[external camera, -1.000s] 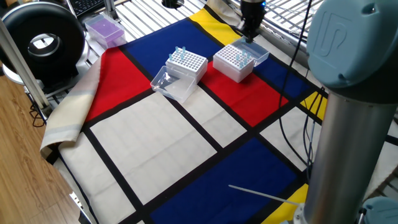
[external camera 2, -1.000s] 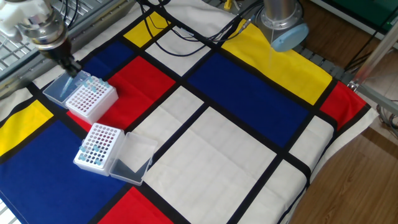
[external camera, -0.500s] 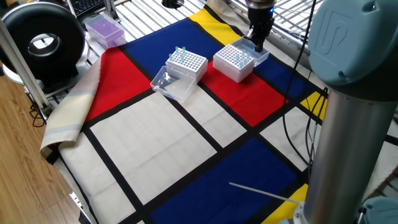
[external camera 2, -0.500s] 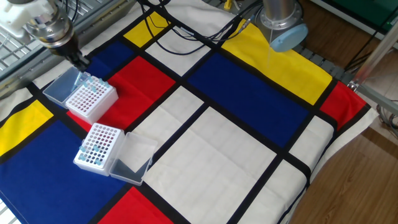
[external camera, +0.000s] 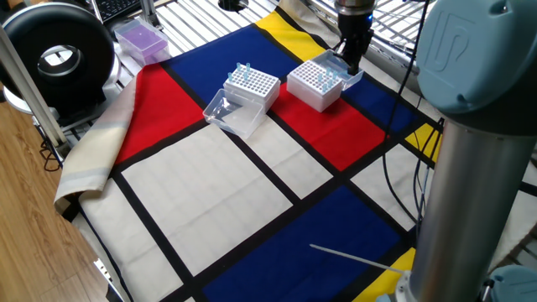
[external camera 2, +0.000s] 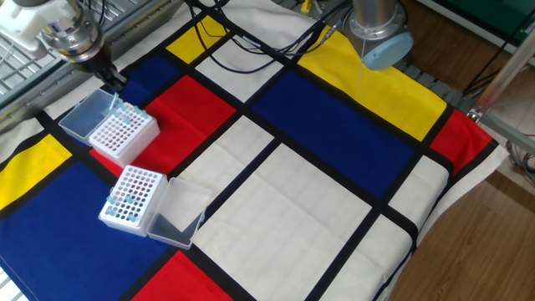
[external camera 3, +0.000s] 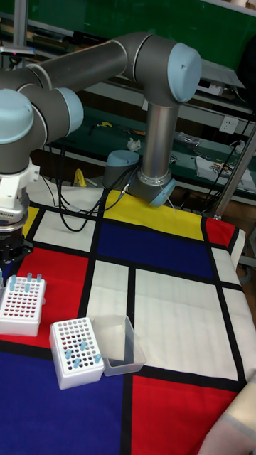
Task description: Transfer all medium pipette tips from one holder to another
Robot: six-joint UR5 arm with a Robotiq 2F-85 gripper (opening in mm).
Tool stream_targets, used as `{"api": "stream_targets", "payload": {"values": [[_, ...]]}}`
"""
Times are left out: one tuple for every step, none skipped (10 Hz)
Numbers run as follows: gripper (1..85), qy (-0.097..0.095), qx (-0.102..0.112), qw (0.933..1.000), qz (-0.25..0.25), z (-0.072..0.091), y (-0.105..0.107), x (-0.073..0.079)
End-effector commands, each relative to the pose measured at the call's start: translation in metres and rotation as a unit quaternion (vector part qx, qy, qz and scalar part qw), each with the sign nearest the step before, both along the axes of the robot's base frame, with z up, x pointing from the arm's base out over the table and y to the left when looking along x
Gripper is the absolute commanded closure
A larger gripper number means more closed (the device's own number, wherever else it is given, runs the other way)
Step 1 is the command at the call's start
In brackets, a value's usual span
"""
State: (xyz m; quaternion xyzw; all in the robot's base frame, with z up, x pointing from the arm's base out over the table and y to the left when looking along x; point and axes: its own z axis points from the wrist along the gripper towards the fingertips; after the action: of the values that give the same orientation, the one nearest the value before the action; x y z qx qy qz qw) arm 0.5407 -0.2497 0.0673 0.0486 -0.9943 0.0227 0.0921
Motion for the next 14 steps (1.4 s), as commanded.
{"api": "stream_targets", "payload": {"values": [[84.0, -0.006, 0.009, 0.9999, -0.004, -0.004, 0.002, 0.0], [84.0, -0.01, 0.011, 0.9998, -0.01, -0.005, 0.003, 0.002], [84.0, -0.01, 0.011, 0.9998, -0.012, -0.006, 0.003, 0.001], [84.0, -0.011, 0.014, 0.9997, -0.014, -0.006, 0.005, 0.002], [84.0, -0.014, 0.014, 0.9997, -0.014, -0.008, 0.005, 0.003], [84.0, -0.014, 0.019, 0.9996, -0.017, -0.009, 0.007, 0.003], [84.0, -0.016, 0.023, 0.9995, -0.018, -0.01, 0.009, 0.004], [84.0, -0.017, 0.026, 0.9994, -0.019, -0.011, 0.011, 0.005], [84.0, -0.016, 0.025, 0.9995, -0.013, -0.012, 0.01, 0.006], [84.0, -0.019, 0.03, 0.9993, -0.013, -0.015, 0.013, 0.01], [84.0, -0.022, 0.033, 0.9991, -0.017, -0.017, 0.016, 0.012], [84.0, -0.023, 0.034, 0.999, -0.02, -0.017, 0.017, 0.013], [84.0, -0.024, 0.035, 0.9989, -0.021, -0.018, 0.018, 0.014], [84.0, -0.024, 0.033, 0.9989, -0.022, -0.018, 0.016, 0.014]]}}
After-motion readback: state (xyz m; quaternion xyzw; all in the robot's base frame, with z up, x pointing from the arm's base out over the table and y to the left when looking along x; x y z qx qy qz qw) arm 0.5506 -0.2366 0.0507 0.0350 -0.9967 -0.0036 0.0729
